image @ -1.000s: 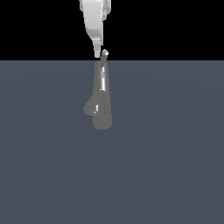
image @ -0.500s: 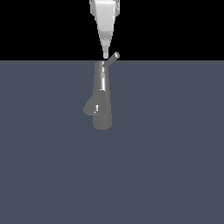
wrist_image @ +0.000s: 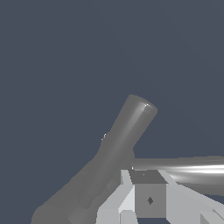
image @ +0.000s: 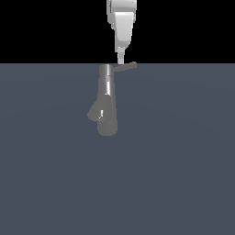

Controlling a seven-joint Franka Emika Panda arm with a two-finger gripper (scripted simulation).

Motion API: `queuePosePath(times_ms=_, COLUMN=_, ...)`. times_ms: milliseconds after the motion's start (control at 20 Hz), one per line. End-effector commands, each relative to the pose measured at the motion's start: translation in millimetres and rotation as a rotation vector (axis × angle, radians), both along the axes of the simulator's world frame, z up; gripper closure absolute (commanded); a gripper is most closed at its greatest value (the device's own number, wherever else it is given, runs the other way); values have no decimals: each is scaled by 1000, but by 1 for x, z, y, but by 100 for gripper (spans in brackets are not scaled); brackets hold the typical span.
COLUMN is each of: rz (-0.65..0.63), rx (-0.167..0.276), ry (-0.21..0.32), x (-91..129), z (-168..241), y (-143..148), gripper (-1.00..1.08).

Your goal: Turn on the faucet by rotating a designated handle.

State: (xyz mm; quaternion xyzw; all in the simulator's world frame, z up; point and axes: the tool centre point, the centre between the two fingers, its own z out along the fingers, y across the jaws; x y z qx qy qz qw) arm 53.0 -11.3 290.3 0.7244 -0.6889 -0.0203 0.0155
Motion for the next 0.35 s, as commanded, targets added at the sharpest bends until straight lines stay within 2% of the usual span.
queuePosePath(times_ms=0, rz=-34, rx=-7, ry=10, x=5, z=-10, y=-31, gripper=108)
queuePosePath(times_ms=300, rz=-42, rx=-9, ry=10, x=17, z=-16, y=-50, gripper=108)
